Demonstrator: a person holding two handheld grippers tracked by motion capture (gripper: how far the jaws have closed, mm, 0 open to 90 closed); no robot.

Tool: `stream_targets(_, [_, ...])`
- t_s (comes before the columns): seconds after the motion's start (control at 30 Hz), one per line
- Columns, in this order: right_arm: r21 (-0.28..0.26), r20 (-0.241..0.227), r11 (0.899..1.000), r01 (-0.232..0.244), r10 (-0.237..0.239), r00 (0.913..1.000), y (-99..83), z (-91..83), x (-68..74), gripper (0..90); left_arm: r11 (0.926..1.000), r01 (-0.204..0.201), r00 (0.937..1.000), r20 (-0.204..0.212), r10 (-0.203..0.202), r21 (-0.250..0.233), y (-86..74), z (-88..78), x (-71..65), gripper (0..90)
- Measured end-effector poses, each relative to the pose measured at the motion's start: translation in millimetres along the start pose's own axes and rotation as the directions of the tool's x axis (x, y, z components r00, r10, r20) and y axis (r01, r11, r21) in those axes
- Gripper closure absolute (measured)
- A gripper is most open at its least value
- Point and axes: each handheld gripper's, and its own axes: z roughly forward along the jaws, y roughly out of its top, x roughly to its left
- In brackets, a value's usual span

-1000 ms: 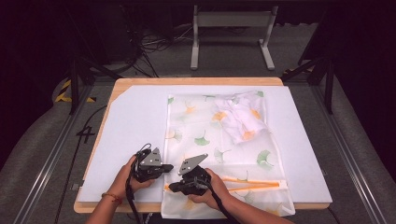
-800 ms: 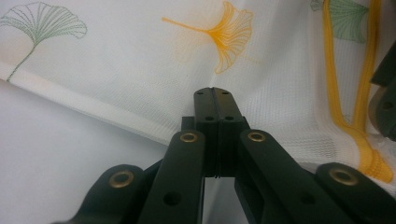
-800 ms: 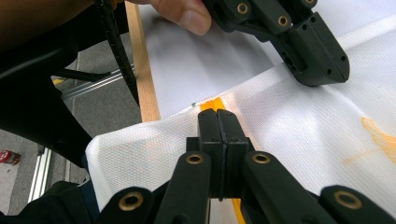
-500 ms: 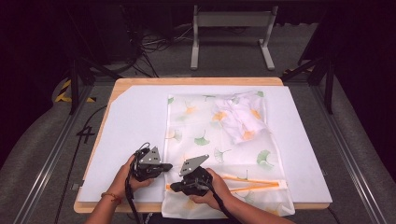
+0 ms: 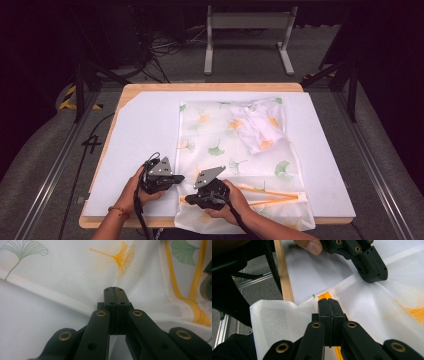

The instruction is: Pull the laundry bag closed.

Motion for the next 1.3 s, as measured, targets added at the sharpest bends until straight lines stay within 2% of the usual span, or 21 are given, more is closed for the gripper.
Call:
stream_targets(0.07, [-0.002,-0.004,1.000,-0.004,0.004,1.0000,0.2,2.5,-0.4,90.0,0.9997,-0.020,0.9995,-0.025,0.020,0.012,1.5,-0.3,-3.8,90.0])
stream_targets(0.17, [0.002,-0.008,1.000,-0.001,0.001,1.0000,0.8,5.2,0.1,90.0,1.0000,-0.004,0.9990,-0.045,0.004,0.005,1.4,-0.8,-7.3,90.0])
stream_targets(0.3, [0.010,-0.010,1.000,0.003,-0.003,0.9999,1.4,8.7,1.2,90.0,0.9993,-0.036,0.9993,0.009,0.036,0.004,1.1,-5.3,-18.2,90.0])
stream_targets(0.43, [0.009,-0.012,1.000,0.002,-0.002,0.9999,1.8,10.0,1.4,90.0,0.9991,-0.040,0.9982,0.045,0.039,0.014,-2.8,-10.6,-28.4,90.0])
stream_targets(0.53, [0.011,-0.014,1.000,0.000,0.000,0.9999,1.4,10.7,1.3,90.0,0.9995,-0.029,0.9983,0.052,0.028,0.009,-4.0,-12.5,-31.5,90.0])
stream_targets(0.57, [0.011,-0.014,1.000,0.000,0.000,0.9999,1.4,10.7,1.3,90.0,0.9997,-0.021,0.9971,0.073,0.021,0.010,-6.3,-12.5,-34.6,90.0])
stream_targets(0.6, [0.008,-0.013,1.000,0.002,-0.001,0.9999,1.1,11.0,1.6,90.0,0.9994,-0.027,0.9975,0.066,0.026,0.020,-7.9,-12.4,-37.8,90.0])
stream_targets(0.63, [0.012,-0.014,1.000,0.001,-0.001,0.9999,1.1,11.3,2.3,90.0,0.9997,-0.015,0.9978,0.064,0.014,0.017,-9.1,-13.4,-38.9,90.0])
stream_targets(0.8, [0.017,-0.017,1.000,0.008,-0.007,0.9998,0.3,12.2,2.8,90.0,0.9999,-0.012,0.9988,0.047,0.012,0.002,-13.6,-14.4,-37.7,90.0])
stream_targets(0.87, [0.017,-0.015,1.000,0.007,-0.006,0.9999,0.0,11.3,2.8,90.0,0.9993,-0.038,0.9984,0.041,0.038,0.007,-13.6,-14.7,-38.3,90.0])
stream_targets(0.97, [0.016,-0.014,1.000,0.005,-0.004,0.9999,-0.9,10.8,2.7,90.0,0.9992,-0.040,0.9986,0.034,0.040,-0.002,-14.8,-14.3,-39.1,90.0])
stream_targets(1.07, [0.016,-0.017,1.000,-0.005,0.005,0.9998,-1.9,10.5,2.8,90.0,0.9989,-0.047,0.9983,0.033,0.047,-0.002,-15.2,-14.4,-39.5,90.0])
stream_targets(1.2, [0.015,-0.011,1.000,-0.010,0.010,0.9999,-3.4,7.7,1.6,90.0,0.9994,-0.027,0.9979,0.058,0.028,-0.020,-17.8,-14.0,-36.4,90.0])
stream_targets(1.23, [0.015,-0.010,1.000,-0.009,0.009,0.9999,-3.4,6.9,1.5,90.0,0.9991,-0.039,0.9978,0.053,0.040,-0.015,-17.2,-14.2,-36.4,90.0])
stream_targets(1.3, [0.016,-0.007,1.000,-0.010,0.010,0.9999,-3.7,5.5,1.4,90.0,0.9992,-0.036,0.9979,0.053,0.037,-0.016,-17.5,-14.2,-36.5,90.0])
